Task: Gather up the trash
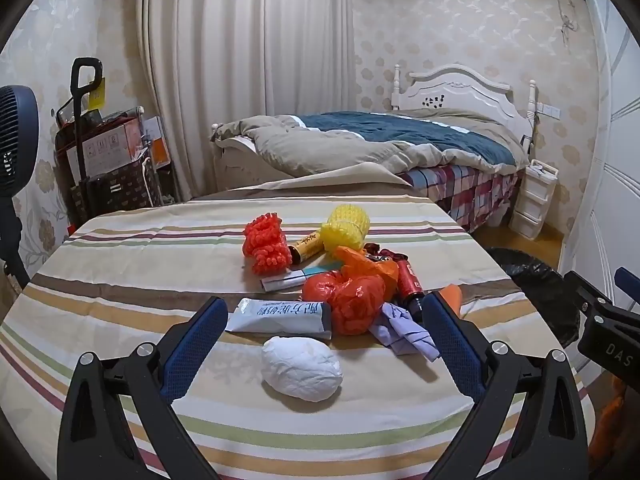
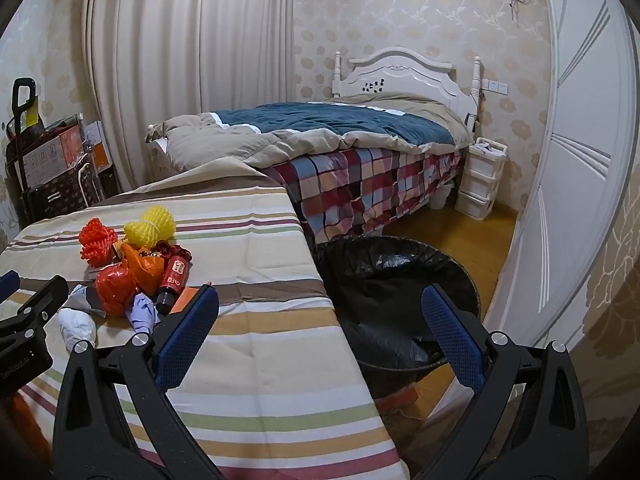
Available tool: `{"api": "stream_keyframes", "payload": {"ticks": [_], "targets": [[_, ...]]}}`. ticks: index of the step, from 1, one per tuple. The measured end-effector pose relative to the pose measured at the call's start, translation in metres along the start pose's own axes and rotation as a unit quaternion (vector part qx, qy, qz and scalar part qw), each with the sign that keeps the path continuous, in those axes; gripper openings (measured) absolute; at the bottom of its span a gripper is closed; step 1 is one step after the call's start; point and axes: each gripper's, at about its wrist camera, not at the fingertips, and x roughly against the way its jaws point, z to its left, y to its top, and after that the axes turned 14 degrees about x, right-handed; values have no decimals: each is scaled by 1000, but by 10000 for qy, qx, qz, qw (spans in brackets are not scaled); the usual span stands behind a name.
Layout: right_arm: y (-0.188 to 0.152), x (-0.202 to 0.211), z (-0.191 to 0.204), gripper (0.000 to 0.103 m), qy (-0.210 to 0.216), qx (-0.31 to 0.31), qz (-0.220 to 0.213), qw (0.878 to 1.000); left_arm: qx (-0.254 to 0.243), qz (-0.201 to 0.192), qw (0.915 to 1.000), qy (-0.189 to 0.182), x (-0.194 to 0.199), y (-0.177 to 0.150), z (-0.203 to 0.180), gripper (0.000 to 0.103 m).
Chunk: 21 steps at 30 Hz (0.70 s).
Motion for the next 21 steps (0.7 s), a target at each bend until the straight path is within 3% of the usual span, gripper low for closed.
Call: {"api": "stream_keyframes", "payload": {"ticks": [21], "targets": [[-2,-1,0,99,8,-9,15,10000,-34,-10,10000,-14,0,0,-1,97]]}}
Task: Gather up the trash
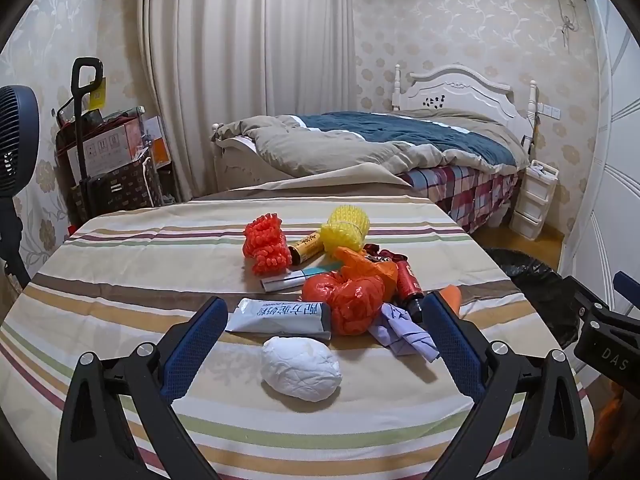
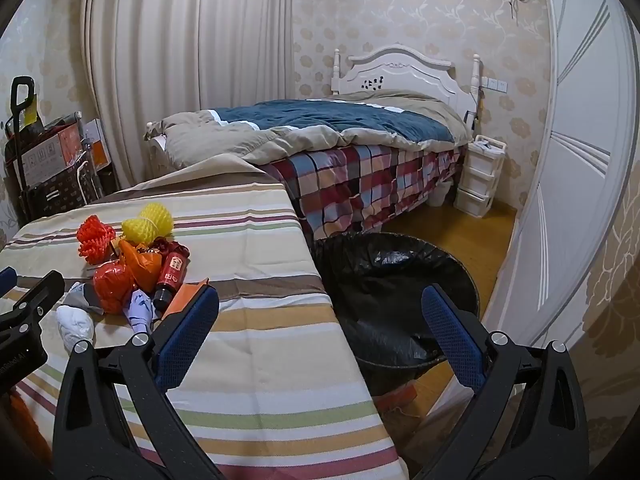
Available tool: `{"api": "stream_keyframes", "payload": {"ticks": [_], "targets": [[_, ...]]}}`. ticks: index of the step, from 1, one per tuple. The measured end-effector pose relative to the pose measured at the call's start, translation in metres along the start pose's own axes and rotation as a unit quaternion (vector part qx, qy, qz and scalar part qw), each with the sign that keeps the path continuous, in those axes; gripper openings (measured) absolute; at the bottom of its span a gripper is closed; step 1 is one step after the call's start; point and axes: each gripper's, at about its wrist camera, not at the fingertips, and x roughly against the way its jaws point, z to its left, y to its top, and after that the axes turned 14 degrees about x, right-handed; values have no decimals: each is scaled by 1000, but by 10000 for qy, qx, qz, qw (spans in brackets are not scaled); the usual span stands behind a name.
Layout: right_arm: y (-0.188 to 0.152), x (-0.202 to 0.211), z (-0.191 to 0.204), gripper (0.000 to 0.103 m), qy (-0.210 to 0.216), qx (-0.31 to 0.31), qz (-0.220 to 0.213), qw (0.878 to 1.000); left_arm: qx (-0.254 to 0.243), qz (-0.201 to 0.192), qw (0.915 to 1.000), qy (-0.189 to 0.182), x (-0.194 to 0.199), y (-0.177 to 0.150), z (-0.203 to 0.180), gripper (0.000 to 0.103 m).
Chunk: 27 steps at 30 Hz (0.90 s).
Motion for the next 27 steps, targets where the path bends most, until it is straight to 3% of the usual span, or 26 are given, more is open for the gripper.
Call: {"api": "stream_keyframes", "payload": {"ticks": [27], "targets": [[-3,-3,0,99,10,10,60,10000,-4,153,9999,67,-5,-8,0,97]]}}
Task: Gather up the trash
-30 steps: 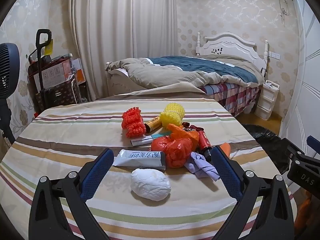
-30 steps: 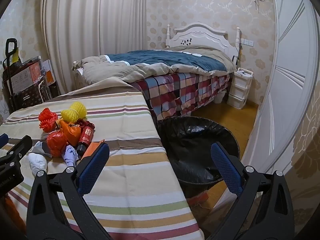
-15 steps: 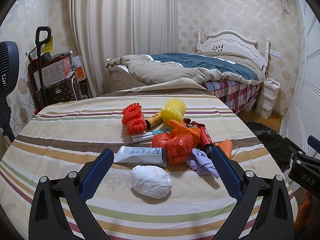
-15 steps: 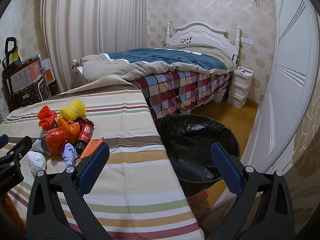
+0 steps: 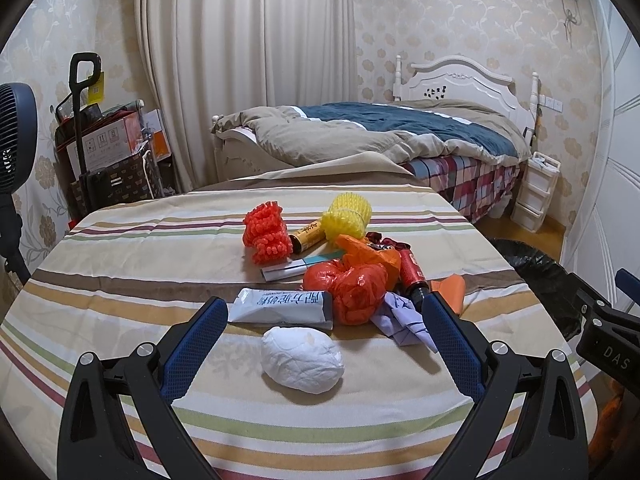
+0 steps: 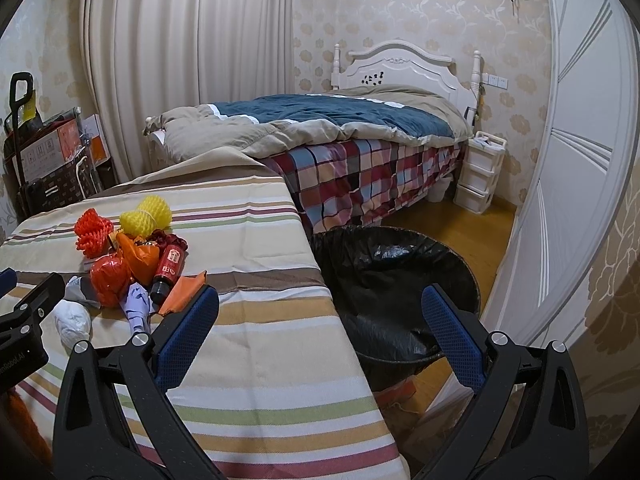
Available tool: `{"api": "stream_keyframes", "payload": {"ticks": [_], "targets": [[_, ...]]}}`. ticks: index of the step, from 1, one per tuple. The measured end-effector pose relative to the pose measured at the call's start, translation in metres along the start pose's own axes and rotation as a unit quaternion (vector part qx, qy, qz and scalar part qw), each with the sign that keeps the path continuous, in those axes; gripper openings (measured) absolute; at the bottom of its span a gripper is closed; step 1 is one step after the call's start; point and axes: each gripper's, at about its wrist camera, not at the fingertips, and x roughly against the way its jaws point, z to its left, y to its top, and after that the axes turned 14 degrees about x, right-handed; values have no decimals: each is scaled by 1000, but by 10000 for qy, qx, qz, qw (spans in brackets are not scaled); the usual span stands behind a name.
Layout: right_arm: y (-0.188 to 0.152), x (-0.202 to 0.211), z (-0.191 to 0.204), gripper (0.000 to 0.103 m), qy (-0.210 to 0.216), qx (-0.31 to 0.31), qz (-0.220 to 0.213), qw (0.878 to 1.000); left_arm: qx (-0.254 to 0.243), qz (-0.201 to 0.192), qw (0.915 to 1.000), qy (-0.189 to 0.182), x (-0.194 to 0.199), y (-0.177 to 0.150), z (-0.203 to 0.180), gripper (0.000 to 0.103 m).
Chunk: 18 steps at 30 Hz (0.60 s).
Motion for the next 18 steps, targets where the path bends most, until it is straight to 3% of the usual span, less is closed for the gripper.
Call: {"api": "stream_keyframes", "payload": {"ticks": [18], "targets": [[-6,-3,2,99,1,5,28,10000,-13,91,10000,11,-3,-4,-1,97]]}}
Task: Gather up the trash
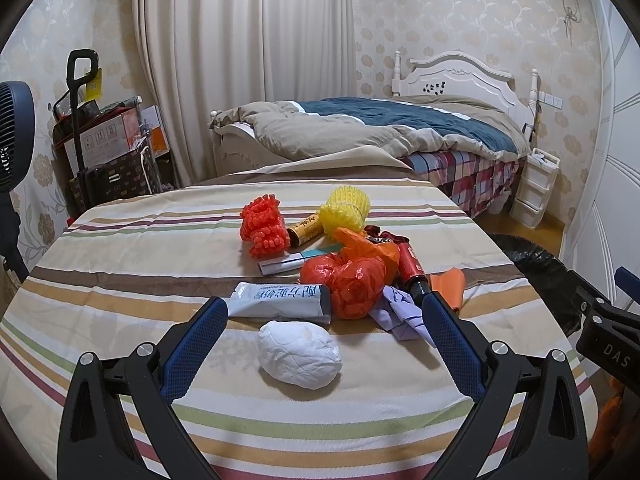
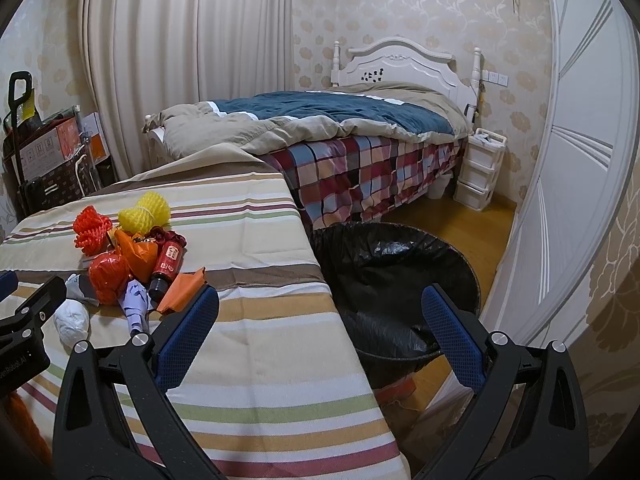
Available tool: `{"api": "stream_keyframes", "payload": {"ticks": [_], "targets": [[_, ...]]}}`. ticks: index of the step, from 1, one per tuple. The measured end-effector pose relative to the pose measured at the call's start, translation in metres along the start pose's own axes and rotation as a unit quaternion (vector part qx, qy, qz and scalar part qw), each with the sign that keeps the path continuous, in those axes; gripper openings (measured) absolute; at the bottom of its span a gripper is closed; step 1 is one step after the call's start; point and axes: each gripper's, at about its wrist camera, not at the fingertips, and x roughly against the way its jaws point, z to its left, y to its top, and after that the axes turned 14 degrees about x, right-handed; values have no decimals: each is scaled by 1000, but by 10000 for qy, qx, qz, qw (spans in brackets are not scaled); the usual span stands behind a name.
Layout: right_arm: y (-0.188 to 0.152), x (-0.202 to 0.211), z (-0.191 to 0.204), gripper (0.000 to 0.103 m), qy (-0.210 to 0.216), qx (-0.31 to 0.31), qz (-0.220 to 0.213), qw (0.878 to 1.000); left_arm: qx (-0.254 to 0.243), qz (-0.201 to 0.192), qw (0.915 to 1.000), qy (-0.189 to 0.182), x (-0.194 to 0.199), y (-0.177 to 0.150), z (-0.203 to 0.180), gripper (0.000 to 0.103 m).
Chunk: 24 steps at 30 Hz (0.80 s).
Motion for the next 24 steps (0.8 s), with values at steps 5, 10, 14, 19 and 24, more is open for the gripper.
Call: {"api": "stream_keyframes", "payload": {"ticks": [5,10,14,19,24], "targets": [[1,0,0,99,3,1,11,10000,-1,9,10000,1,0,0,0,97],[0,0,0,99,4,1,17,10000,0,17,10000,1,0,0,0,97],[1,0,0,99,5,2,24,10000,0,20,10000,1,-1,-3,0,97],[-3,-2,2,99,11,1,30,10000,-1,28,10000,2,-2,-4,0,97],[-7,-4,2,99,27,-1,56,10000,-2,31,10000,6,-1,-4,0,97]]}}
